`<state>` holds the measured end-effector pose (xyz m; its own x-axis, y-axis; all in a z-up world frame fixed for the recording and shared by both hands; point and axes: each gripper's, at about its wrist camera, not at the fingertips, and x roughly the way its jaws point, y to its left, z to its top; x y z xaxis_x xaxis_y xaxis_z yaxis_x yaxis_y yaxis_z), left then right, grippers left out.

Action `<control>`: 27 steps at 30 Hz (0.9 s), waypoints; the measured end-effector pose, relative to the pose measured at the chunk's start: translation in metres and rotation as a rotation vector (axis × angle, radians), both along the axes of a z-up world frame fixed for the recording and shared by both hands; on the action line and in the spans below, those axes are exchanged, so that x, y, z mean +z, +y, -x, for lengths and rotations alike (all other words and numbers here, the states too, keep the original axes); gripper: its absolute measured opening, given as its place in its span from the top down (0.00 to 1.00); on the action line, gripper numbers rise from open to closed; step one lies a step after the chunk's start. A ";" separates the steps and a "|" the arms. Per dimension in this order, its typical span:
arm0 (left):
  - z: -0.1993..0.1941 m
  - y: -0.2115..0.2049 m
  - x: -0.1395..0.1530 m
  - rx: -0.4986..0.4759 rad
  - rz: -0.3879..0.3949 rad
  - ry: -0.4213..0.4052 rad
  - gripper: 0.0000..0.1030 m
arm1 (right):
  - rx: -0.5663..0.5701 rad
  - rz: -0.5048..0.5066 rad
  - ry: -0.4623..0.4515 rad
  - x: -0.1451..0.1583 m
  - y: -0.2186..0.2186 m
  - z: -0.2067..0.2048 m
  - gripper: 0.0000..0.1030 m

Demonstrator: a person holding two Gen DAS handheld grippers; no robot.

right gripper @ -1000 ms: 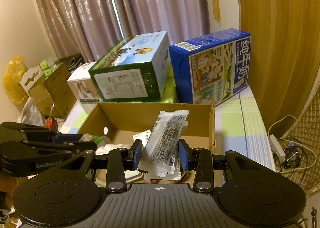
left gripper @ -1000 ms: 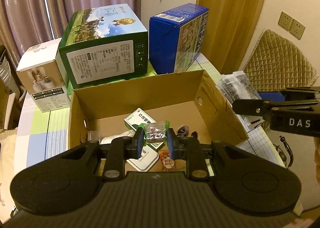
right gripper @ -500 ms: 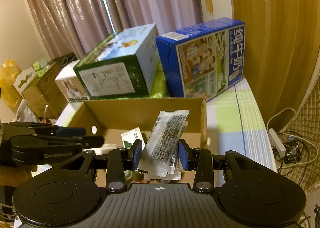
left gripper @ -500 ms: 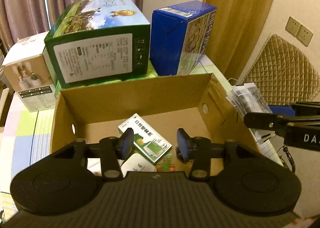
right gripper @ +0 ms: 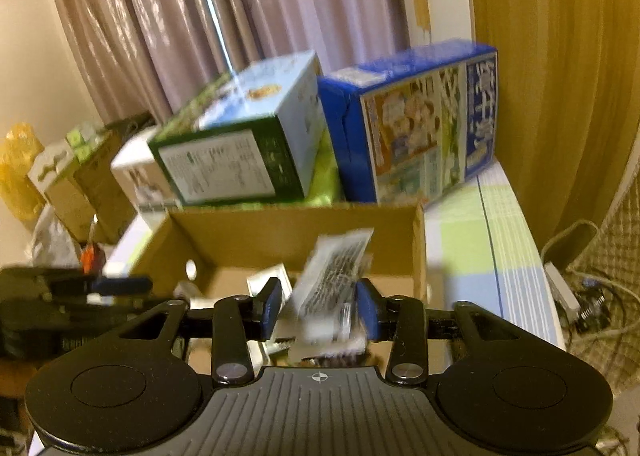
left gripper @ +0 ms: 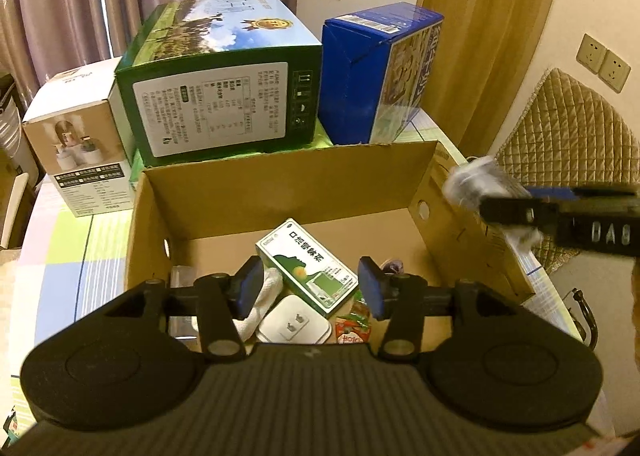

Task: Organize objects
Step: 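Open the left tool to drop the green candy while the right tool releases the plastic packet, then withdraw both tools from the box toward the medicine box and lighter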

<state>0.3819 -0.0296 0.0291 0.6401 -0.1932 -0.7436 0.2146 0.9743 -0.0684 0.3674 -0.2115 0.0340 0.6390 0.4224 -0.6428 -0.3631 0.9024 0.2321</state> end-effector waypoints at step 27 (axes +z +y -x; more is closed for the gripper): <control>0.147 0.013 0.017 0.053 0.005 -0.047 0.23 | -0.032 0.041 -0.005 0.012 -0.037 0.151 0.15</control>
<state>0.2353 -0.0170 0.0463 0.6835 -0.1616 -0.7118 0.1657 0.9841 -0.0644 0.2166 -0.2480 0.0462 0.6551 0.3751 -0.6559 -0.3345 0.9223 0.1935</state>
